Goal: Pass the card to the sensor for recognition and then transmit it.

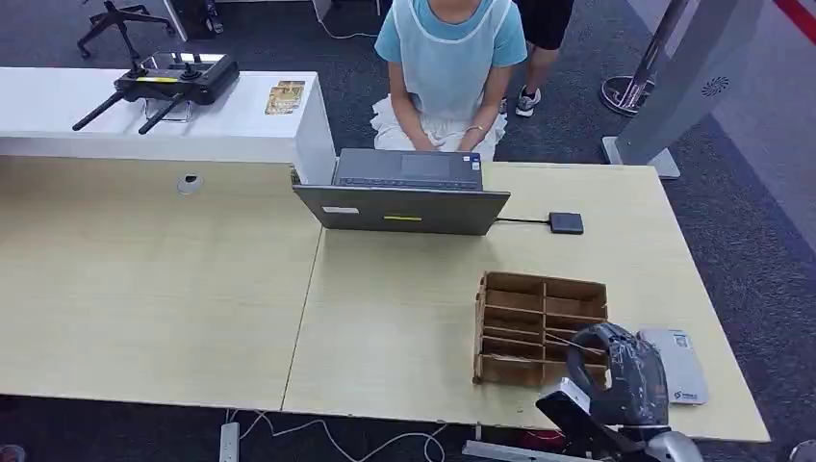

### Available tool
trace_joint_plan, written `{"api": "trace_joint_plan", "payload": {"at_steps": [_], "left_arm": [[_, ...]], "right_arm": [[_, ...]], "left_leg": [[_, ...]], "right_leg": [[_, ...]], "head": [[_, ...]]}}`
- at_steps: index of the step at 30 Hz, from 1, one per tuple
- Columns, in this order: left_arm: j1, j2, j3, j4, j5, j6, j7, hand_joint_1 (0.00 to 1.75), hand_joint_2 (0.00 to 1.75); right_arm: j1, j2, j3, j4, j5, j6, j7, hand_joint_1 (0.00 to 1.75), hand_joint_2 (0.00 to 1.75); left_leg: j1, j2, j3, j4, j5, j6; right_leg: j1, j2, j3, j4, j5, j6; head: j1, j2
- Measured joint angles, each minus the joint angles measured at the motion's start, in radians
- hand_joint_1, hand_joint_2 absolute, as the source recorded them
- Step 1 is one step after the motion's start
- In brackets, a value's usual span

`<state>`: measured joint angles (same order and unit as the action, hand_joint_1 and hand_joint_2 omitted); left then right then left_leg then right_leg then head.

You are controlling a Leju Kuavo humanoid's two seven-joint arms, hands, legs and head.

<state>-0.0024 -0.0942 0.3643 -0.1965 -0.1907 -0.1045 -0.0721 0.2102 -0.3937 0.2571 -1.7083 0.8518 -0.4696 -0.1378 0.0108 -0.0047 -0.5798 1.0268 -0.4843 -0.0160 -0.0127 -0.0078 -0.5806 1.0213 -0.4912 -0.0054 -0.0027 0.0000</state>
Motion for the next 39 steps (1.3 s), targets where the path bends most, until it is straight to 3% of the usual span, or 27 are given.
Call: {"api": "trace_joint_plan", "payload": {"at_steps": [8,16,22,24,26,33,39], "left_arm": [[0.000,0.002,0.003,0.000,-0.013,-0.003,-0.008,0.00,0.00],[-0.001,0.003,0.004,0.000,-0.026,-0.011,-0.015,0.00,0.00],[-0.005,0.007,0.004,0.000,-0.045,-0.021,-0.015,0.00,0.00],[-0.006,0.008,0.004,0.000,-0.053,-0.025,-0.015,0.00,0.00],[-0.009,0.009,0.004,0.000,-0.061,-0.030,-0.014,0.00,0.00],[-0.021,0.009,0.001,0.000,-0.089,-0.039,-0.003,0.00,0.00],[-0.031,0.009,-0.003,0.000,-0.106,-0.048,0.007,0.00,0.00]], "right_arm": [[0.000,0.010,-0.060,-0.078,-0.170,0.077,-0.170,1.29,1.75],[-0.029,0.022,-0.100,-0.105,-0.181,0.114,-0.212,1.31,1.75],[-0.148,0.022,-0.098,-0.093,-0.171,0.163,-0.223,1.31,1.75],[-0.204,0.022,-0.088,-0.080,-0.156,0.174,-0.217,1.27,1.75],[-0.275,0.021,-0.067,-0.056,-0.128,0.187,-0.200,1.10,1.75],[-0.601,0.024,0.047,0.093,-0.095,0.249,-0.126,1.69,1.75],[-0.857,0.079,0.152,0.292,-0.109,0.301,-0.091,1.73,1.75]], "left_leg": [[0.000,0.000,0.000,0.000,0.000,0.000],[0.000,0.000,0.000,0.000,0.000,0.000],[0.000,0.001,0.000,0.000,0.001,0.000],[0.000,0.003,0.001,0.000,0.001,0.000],[0.000,0.005,0.001,0.000,0.001,0.000],[0.000,0.004,0.001,0.000,0.004,-0.001],[0.000,0.003,0.000,0.000,0.005,-0.001]], "right_leg": [[0.000,0.000,0.000,0.000,0.000,0.000],[0.000,0.000,0.000,0.000,0.000,0.000],[0.000,0.001,0.001,0.000,0.001,-0.001],[0.000,0.003,0.000,0.001,0.002,-0.001],[0.000,0.004,0.000,0.001,0.003,-0.001],[0.000,0.005,0.000,0.002,0.005,-0.001],[0.000,0.004,0.000,0.002,0.006,-0.002]], "head": [[0.000,0.000],[0.000,0.000],[0.000,0.000],[0.000,0.000],[0.000,0.000],[0.000,0.000],[0.000,0.000]]}}
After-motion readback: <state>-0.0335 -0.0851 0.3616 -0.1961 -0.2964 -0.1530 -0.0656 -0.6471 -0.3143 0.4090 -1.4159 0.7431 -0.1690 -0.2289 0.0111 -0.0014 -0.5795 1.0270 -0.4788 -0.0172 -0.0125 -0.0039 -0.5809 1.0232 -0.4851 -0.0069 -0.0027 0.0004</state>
